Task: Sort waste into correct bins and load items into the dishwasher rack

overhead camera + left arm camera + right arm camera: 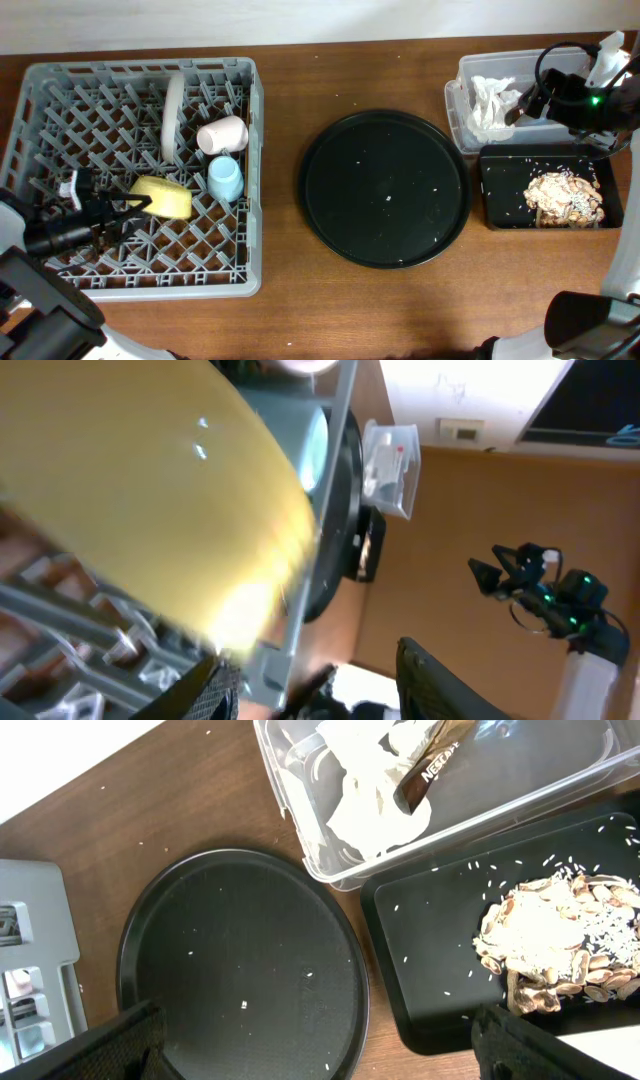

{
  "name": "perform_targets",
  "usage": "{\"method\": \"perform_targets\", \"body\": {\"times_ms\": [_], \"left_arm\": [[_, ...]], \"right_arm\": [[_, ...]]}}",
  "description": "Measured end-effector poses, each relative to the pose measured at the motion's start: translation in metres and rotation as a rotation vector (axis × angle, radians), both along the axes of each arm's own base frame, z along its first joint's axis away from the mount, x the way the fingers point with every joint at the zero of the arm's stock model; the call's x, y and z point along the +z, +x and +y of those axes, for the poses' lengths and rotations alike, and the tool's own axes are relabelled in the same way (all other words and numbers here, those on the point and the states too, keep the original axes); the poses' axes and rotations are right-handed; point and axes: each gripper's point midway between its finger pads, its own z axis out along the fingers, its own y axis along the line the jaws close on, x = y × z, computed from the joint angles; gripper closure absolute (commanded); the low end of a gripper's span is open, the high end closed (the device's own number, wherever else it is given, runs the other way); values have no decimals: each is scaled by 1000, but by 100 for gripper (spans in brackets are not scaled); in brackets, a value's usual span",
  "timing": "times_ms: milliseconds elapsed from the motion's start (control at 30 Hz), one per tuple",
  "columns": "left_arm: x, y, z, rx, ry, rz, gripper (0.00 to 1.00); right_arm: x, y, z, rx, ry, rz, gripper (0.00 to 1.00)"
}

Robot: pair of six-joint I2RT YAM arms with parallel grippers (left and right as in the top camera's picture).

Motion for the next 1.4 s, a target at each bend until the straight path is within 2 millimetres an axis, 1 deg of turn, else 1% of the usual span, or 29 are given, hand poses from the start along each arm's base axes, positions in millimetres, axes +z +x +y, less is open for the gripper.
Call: {"method": "perform_targets", "body": {"times_ms": [33, 100, 167, 200, 233, 300, 400, 567, 600, 700, 733, 767, 833, 867, 900, 933, 967, 1000, 1100, 1133, 1167, 1200, 1233, 1300, 1333, 1367, 1400], "left_arm": [[2, -2, -1, -9, -2, 14, 50], [12, -6, 1, -38, 18, 48, 43], [19, -3, 11, -62, 91, 37, 39], [22, -1, 16, -71, 133, 39, 32], [25, -1, 20, -77, 165, 38, 29], [30, -1, 26, -86, 229, 37, 29], [48, -2, 35, -81, 336, 21, 30], [94, 2, 43, -47, 494, -89, 30], [105, 2, 43, -40, 524, -116, 30], [124, -1, 39, -31, 580, -172, 30], [130, -1, 36, -33, 600, -193, 30], [140, 0, 26, -53, 632, -237, 27], [150, 8, 6, -110, 680, -313, 24], [155, 16, -6, -143, 711, -361, 21], [160, 26, -22, -180, 743, -409, 18], [163, 34, -34, -195, 770, -426, 3], [163, 41, -43, -202, 794, -426, 1], [162, 48, -53, -203, 827, -412, 1], [159, 63, -72, -190, 904, -385, 1], [159, 69, -81, -203, 944, -402, 1], [159, 70, -84, -203, 954, -401, 1], [158, 72, -92, -215, 974, -405, 1], [158, 71, -97, -224, 980, -404, 1], [157, 71, -103, -236, 990, -405, 1], [156, 71, -102, -233, 997, -401, 1], [156, 71, -101, -231, 1002, -398, 1], [156, 71, -100, -229, 1007, -396, 1]], "right_arm": [[0, 0, 0, 0, 0, 0, 2], [0, 0, 0, 0, 0, 0, 2], [0, 0, 0, 1, 0, -1, 2], [0, 0, 0, 0, 0, -1, 2], [0, 0, 0, 0, 0, 0, 2], [0, 0, 0, 0, 0, 0, 2], [0, 0, 0, 1, 0, 0, 2], [0, 0, 0, 0, 0, 0, 2], [0, 0, 0, 0, 0, 0, 1], [0, 0, 1, 17, -3, -4, 1], [1, 1, 5, 48, -1, -12, 2], [3, 2, 12, 101, 2, -28, 2], [5, 6, 27, 190, -3, -50, 2], [5, 7, 39, 243, -9, -58, 2], [5, 9, 55, 303, -19, -63, 2], [5, 10, 67, 345, -31, -62, 2], [4, 10, 77, 377, -50, -59, 2], [3, 10, 85, 402, -66, -56, 2], [0, 8, 106, 465, -111, -38, 2], [0, 6, 108, 473, -115, -33, 2], [1, 4, 109, 475, -117, -29, 2], [4, -5, 109, 474, -121, -18, 2], [11, -10, 109, 472, -129, -33, 2], [34, -20, 109, 466, -153, -97, 2], [58, -33, 110, 460, -173, -170, 2], [71, -39, 110, 458, -185, -206, 2], [77, -43, 110, 456, -191, -226, 2]]}}
